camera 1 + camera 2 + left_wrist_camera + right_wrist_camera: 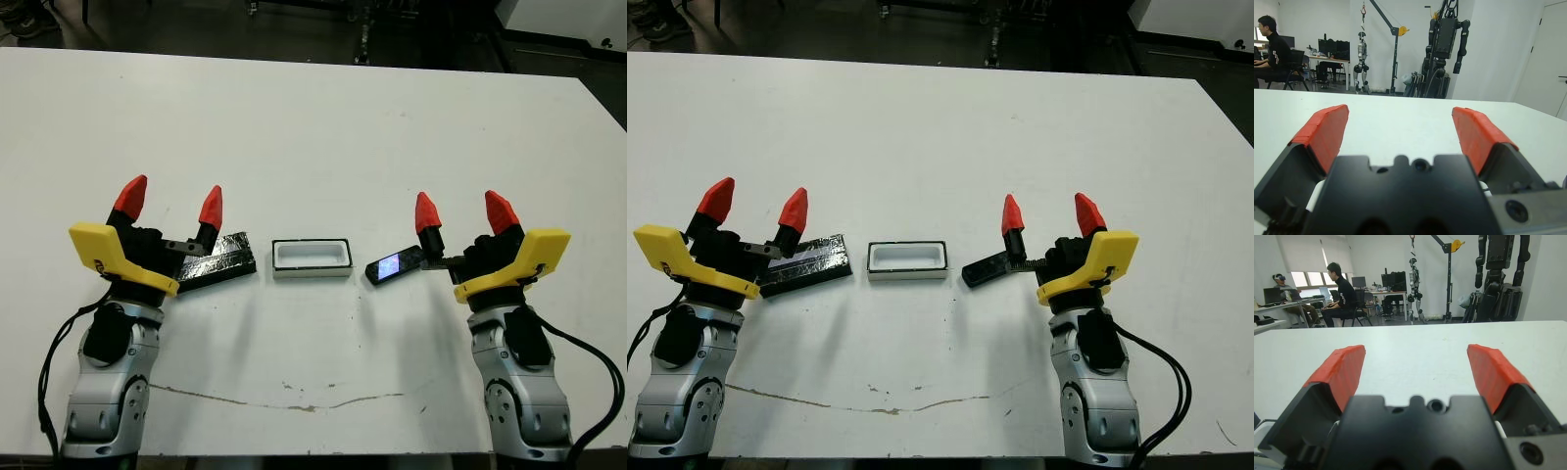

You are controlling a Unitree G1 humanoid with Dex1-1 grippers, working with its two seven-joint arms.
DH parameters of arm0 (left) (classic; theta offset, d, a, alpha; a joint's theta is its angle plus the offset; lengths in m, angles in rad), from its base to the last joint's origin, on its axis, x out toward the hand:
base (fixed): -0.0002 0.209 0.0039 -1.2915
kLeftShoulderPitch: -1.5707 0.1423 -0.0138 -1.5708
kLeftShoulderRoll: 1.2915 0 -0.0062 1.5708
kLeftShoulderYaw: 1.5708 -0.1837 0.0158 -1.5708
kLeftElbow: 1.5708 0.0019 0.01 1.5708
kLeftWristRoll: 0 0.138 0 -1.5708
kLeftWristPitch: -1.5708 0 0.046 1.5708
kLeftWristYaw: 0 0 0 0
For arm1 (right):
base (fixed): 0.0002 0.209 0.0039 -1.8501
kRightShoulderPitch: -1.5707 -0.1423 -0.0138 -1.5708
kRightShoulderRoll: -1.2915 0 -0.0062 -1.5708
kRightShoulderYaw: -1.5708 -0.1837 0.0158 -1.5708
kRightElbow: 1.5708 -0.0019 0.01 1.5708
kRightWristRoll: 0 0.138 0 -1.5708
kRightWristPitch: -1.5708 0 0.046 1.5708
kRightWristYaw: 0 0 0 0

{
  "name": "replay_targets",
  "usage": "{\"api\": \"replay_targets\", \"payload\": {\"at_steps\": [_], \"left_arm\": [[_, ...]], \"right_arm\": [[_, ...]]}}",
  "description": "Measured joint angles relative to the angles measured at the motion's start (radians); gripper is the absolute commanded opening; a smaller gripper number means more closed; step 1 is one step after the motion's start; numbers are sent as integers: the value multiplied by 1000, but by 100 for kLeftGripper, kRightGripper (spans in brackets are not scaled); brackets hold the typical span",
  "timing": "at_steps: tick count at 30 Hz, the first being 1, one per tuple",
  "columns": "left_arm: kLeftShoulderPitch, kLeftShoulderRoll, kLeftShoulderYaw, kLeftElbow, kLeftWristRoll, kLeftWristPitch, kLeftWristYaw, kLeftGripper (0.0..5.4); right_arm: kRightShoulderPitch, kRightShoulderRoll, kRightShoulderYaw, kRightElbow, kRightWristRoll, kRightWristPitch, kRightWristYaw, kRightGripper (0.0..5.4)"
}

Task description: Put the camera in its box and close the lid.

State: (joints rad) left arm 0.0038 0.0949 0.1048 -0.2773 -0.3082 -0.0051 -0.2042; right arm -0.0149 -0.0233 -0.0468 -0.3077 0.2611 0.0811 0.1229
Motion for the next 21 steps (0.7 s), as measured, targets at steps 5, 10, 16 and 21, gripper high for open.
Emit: {"api": "replay_targets", "payload": {"at_steps": [5,10,16,21], "left_arm": [[0,0,0,0,0,0,0,539],[0,0,-1,0,0,0,0,539],[1,-2,-1,0,-1,2,3,539],[2,-8,-1,-2,-3,14,7,539]], "right_arm": [[3,0,0,0,1,0,0,540],[3,-1,-1,1,5,0,7,540],[-50,-100,-42,19,27,0,116,540],[-208,-322,-118,95,85,11,325,540]]}}
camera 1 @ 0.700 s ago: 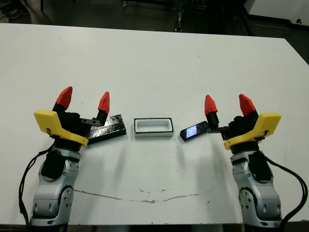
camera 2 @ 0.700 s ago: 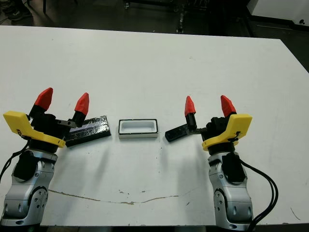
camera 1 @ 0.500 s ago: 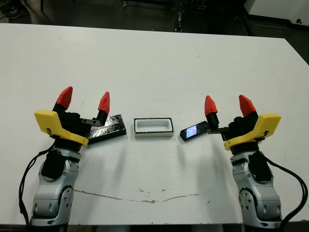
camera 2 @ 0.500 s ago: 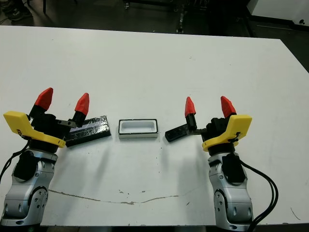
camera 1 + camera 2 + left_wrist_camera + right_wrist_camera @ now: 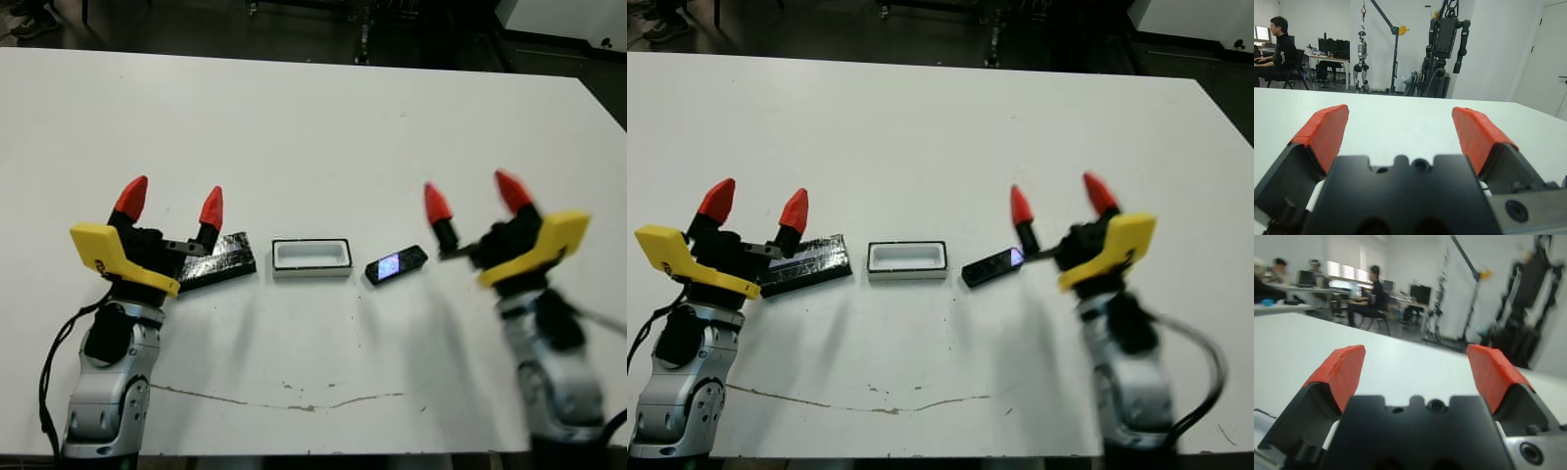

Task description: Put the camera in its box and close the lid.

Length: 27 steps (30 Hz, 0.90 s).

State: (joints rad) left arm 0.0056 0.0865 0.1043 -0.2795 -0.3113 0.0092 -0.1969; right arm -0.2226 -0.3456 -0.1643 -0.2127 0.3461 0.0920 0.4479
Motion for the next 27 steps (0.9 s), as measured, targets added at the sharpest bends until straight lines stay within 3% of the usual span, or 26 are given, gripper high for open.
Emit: {"api": "replay_targets", "payload": {"at_steps": [4,11,16,23,27], "left_arm": [[0,-1,-1,-1,1,2,0,539],[-1,-1,0,-6,3,4,2,539],[-2,0,2,-8,5,5,3,539],[-4,0,5,-6,5,12,3,539],[-5,1,6,-4,5,12,2,539]], "right_arm": [[-161,-178,-8,156,25,56,203,540],[-404,-363,88,408,-41,-3,550,540],[-557,-415,200,515,-143,-91,728,540],[-739,-427,381,557,-266,-18,928,540],[-808,-419,472,555,-356,-90,999,540]]}}
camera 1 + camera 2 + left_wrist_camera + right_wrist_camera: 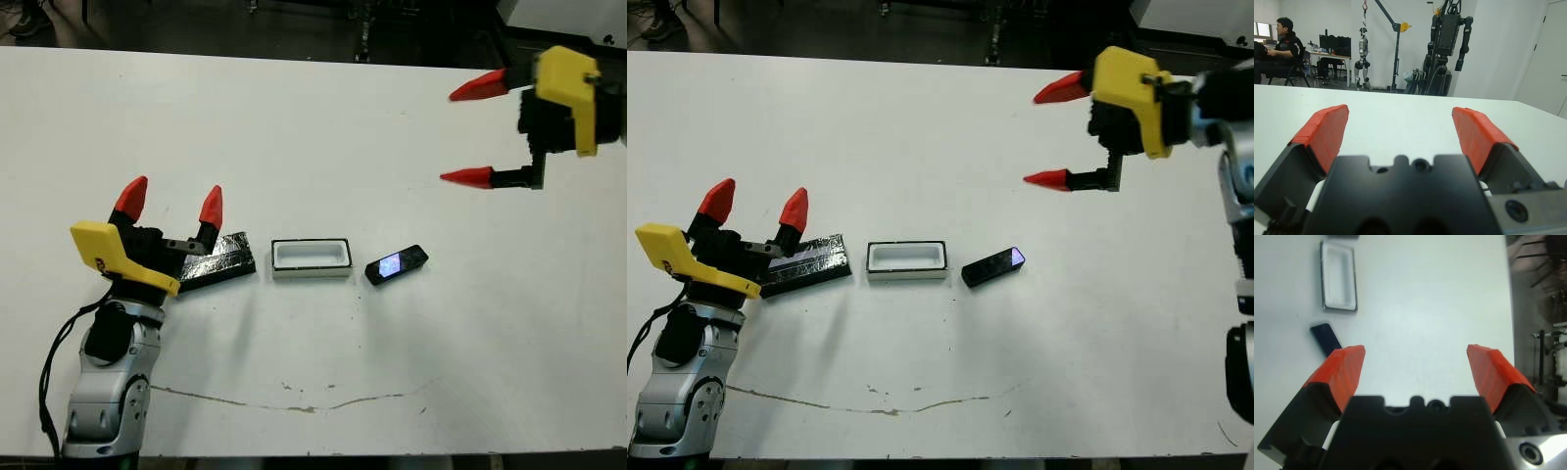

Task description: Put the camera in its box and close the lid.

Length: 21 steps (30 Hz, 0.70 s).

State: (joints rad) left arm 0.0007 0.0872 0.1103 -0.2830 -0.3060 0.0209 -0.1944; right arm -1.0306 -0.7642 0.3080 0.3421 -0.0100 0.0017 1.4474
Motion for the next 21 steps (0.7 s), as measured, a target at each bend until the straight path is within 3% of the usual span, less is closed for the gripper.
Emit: {"api": "replay_targets", "payload": {"at_steps": [8,17,21], "left_arm": [[1,-2,0,0,5,1,9,539],[6,-7,-8,-8,22,7,25,539],[10,-8,-10,-10,23,10,29,539]], "right_arm": [[-118,81,139,67,-94,-69,148,540],[-159,148,234,160,-193,-255,161,540],[-161,155,290,171,-201,-286,161,540]]}}
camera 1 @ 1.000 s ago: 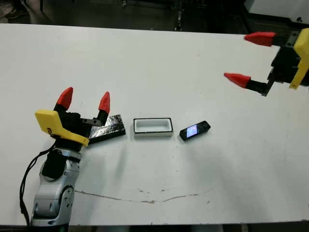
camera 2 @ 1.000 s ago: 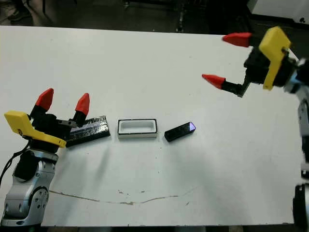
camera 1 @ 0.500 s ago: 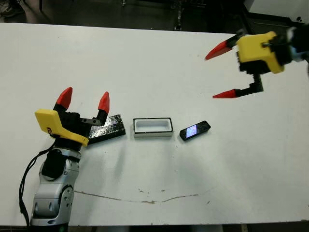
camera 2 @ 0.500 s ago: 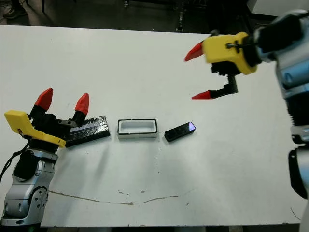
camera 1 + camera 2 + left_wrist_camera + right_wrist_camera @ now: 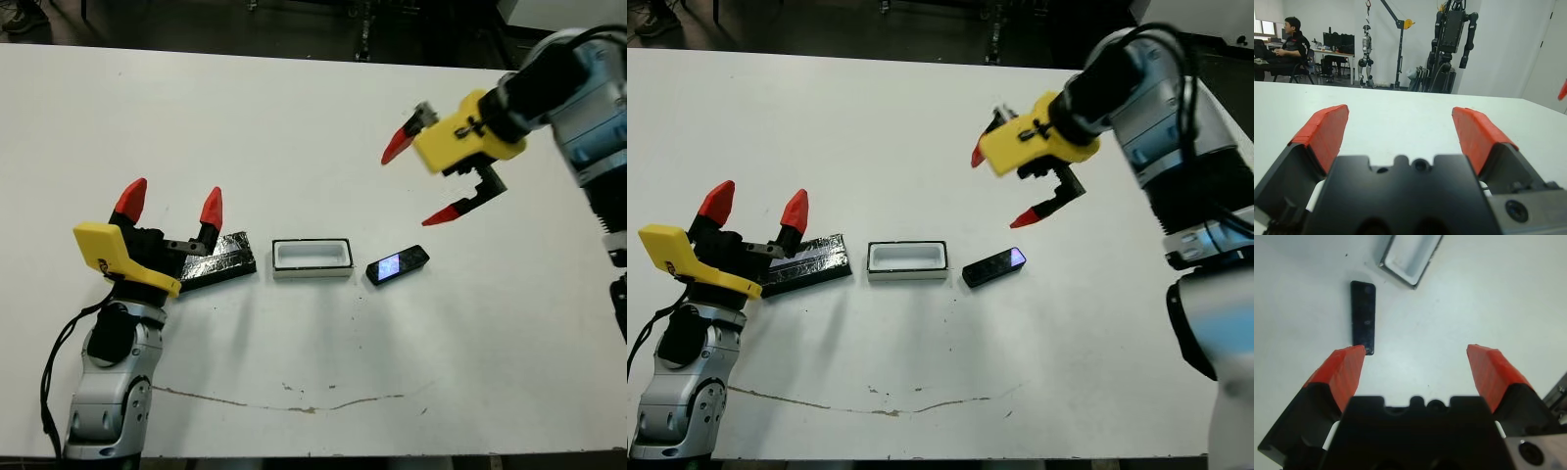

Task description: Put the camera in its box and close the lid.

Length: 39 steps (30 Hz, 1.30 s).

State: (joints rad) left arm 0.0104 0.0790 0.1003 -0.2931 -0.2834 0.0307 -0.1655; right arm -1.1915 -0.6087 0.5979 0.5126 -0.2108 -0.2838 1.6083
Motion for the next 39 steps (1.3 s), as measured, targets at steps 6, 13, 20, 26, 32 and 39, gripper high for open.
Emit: {"api": "replay_targets", "payload": {"at_steps": [6,13,20,26,32,39], "left_arm": [[1,-3,-3,0,1,-2,0,539],[4,-5,-4,0,1,-2,5,539],[9,-5,-5,0,2,-4,5,539],[11,-6,-5,-3,1,-3,6,539],[11,-6,-5,-3,2,-3,6,539],[11,-8,-5,-3,-1,-4,6,539]], "right_arm": [[1,31,44,9,-49,-33,0,540],[38,60,46,49,-66,-49,0,540],[65,72,49,81,-88,-3,0,540],[74,101,49,154,-95,-14,-1,540],[76,112,36,215,-95,-24,-3,540],[103,133,10,263,-92,-7,-11,540]]}}
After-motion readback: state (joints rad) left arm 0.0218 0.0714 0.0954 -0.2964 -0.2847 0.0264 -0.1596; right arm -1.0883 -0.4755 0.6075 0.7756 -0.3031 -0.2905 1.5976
